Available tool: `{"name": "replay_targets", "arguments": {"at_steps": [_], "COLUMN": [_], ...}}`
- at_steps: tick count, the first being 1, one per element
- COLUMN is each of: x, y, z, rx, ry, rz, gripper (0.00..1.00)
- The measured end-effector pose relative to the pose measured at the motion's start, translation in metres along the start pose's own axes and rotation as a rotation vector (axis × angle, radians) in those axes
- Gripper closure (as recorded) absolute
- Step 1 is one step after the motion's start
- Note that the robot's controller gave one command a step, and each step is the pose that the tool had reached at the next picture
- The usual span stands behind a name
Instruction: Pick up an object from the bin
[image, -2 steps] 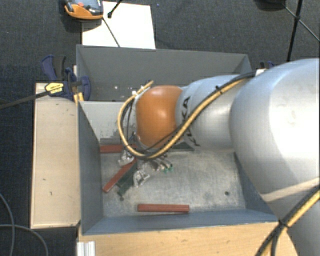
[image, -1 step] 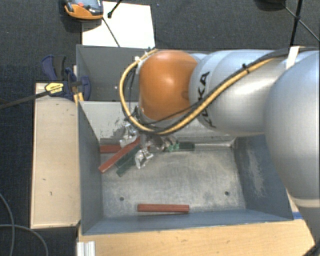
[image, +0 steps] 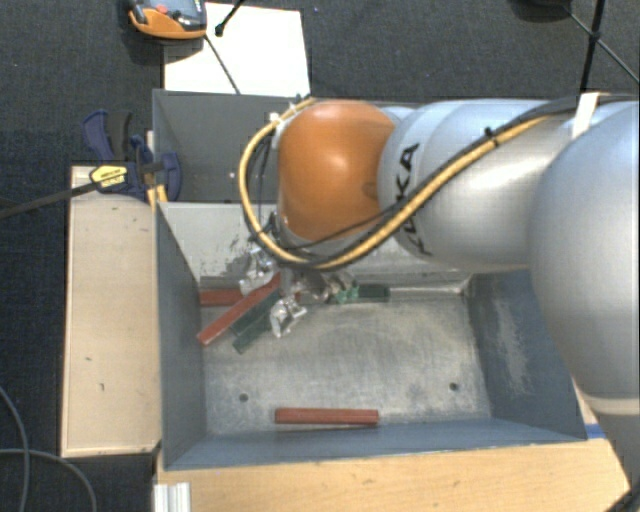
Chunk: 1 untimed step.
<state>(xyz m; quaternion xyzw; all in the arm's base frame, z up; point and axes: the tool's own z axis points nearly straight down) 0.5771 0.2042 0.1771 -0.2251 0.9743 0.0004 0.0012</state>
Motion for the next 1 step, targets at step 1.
{"name": "replay_targets", "arguments": {"at_steps": [1], "x": [-0.0024], "y": [0.0034], "z": [-0.0436], "rx": [0.000], "ry": [0.003], "rz": [-0.027], "gripper": [1.00]}}
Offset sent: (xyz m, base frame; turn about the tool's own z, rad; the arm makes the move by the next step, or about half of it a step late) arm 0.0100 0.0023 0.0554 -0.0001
